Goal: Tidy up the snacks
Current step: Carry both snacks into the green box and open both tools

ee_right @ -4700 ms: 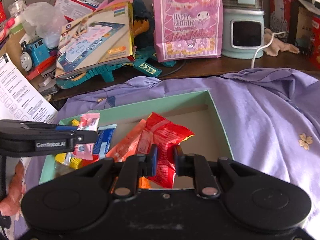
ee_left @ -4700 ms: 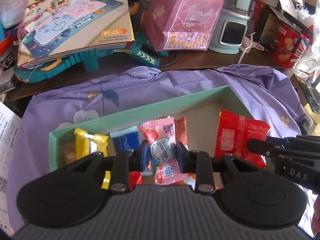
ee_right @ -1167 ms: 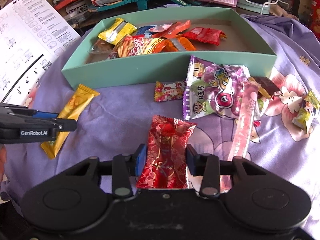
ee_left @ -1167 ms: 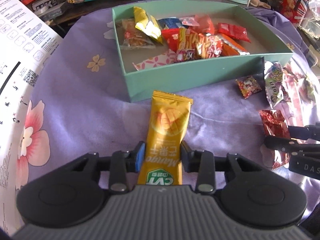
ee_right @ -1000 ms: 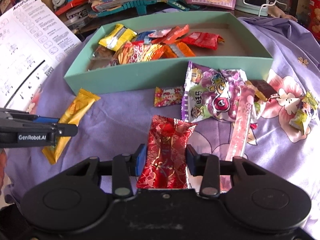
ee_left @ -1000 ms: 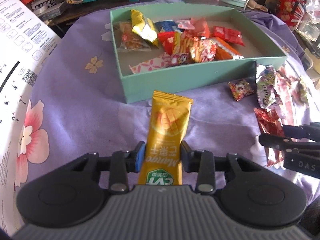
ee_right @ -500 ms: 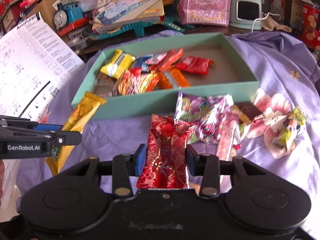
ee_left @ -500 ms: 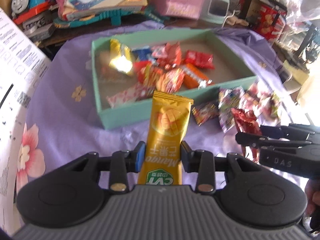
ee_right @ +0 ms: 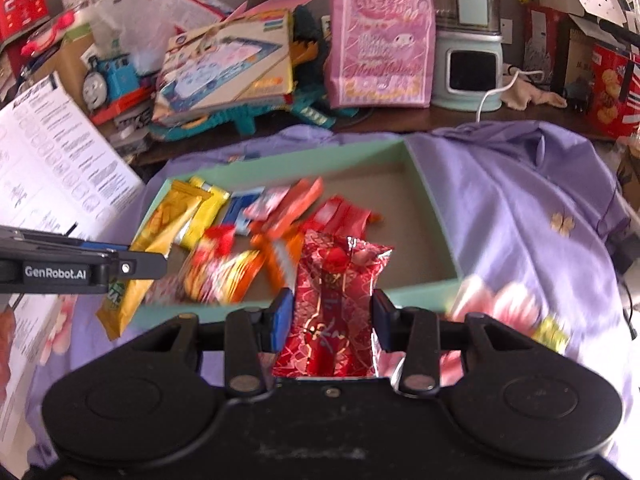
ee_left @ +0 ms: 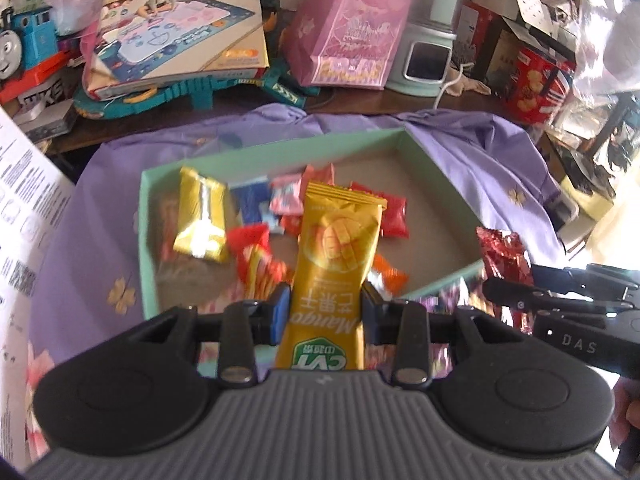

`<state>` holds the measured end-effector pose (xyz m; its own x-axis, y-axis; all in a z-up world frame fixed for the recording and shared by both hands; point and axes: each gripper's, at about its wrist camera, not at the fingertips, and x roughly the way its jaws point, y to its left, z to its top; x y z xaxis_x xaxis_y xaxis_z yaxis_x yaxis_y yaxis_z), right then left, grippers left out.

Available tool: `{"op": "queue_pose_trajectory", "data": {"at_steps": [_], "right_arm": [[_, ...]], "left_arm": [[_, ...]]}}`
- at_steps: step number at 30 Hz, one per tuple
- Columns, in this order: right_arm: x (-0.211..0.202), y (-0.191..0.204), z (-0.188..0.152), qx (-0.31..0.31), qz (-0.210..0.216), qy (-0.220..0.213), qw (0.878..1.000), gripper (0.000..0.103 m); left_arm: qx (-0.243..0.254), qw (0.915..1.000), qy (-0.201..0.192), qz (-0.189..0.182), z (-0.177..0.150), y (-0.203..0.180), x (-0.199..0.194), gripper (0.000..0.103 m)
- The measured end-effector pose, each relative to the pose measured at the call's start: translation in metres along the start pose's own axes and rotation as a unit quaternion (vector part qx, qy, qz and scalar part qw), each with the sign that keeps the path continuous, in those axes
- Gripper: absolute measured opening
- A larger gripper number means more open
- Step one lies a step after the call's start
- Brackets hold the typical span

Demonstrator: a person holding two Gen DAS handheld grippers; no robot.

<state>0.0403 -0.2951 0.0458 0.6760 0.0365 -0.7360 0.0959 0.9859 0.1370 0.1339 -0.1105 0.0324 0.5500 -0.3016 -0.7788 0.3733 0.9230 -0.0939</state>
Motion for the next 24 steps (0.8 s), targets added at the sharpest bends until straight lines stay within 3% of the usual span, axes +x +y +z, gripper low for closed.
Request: {"op": "queue_pose_trajectory", "data": {"at_steps": [12, 21, 24], "right_arm": [[0.078, -0.024, 0.083, 0.003, -0.003, 0.009, 1.0, 0.041], [0.154, -0.042, 0.133, 0.015, 0.007, 0.027, 0.999, 0.041], [0.17, -0.045, 0.138, 0.007, 0.012, 0.033, 0.999, 0.047]], "left_arm": [[0.003, 0.9998, 0.017, -0.007, 0.084, -0.017, 0.083, 0.036], [-0.01, 0.9989, 0.045, -0.01, 0.118, -0.021, 0.16, 0.036], [-0.012, 0.9985, 0.049, -0.019, 0.12, -0.022, 0.174, 0.038]]}}
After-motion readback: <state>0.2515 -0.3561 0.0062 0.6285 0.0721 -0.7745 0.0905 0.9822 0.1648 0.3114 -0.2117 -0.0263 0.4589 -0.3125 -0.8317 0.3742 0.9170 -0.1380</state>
